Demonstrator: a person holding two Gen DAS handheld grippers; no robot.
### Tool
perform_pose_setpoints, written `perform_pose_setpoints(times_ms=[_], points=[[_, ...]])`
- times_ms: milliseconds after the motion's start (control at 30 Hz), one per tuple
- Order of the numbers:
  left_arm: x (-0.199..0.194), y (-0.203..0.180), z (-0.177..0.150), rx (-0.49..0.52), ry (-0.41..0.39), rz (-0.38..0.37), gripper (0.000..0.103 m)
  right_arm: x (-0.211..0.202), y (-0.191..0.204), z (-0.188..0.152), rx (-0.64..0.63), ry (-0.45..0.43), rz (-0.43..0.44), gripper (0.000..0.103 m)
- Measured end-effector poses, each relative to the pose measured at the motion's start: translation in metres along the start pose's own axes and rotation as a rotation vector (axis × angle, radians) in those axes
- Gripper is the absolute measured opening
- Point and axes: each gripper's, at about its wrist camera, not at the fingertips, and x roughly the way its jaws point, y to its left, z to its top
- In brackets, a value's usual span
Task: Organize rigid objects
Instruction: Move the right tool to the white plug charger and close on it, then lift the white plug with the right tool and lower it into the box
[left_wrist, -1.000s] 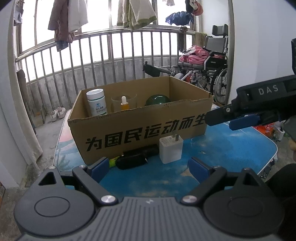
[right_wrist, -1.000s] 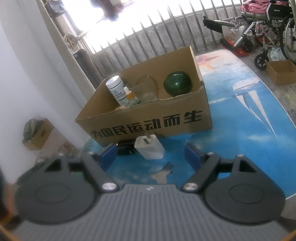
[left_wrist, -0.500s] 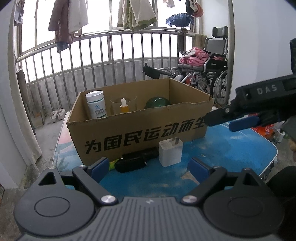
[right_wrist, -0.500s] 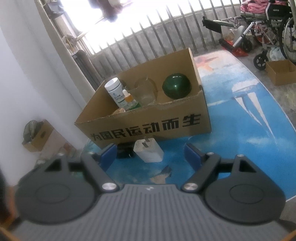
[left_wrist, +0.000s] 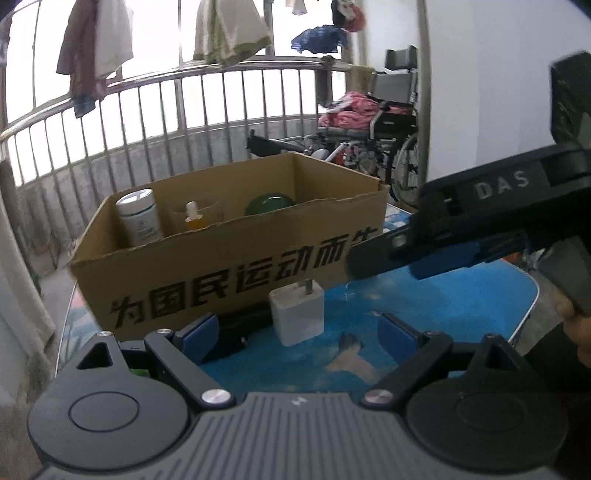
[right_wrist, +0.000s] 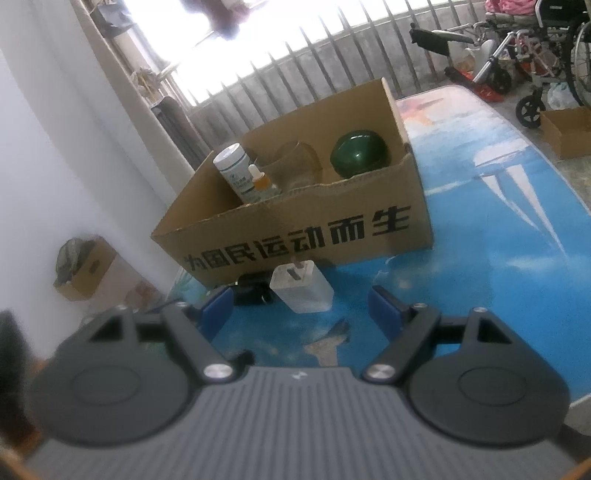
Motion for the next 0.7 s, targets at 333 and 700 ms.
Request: perform_pose_setpoints(times_ms=[333,700], points=[[0.039,-0.006,0.004,0.090,-0.006,0.003,0.073,0.036,-0.005,0.013,-0.034,0.014,0.050,0.066],[0.067,-0.003,-0.003,0.110,0.058,-0.006,0.050,0.085,-0.006,0.019,-0.056,0.106,0.073,0.053]])
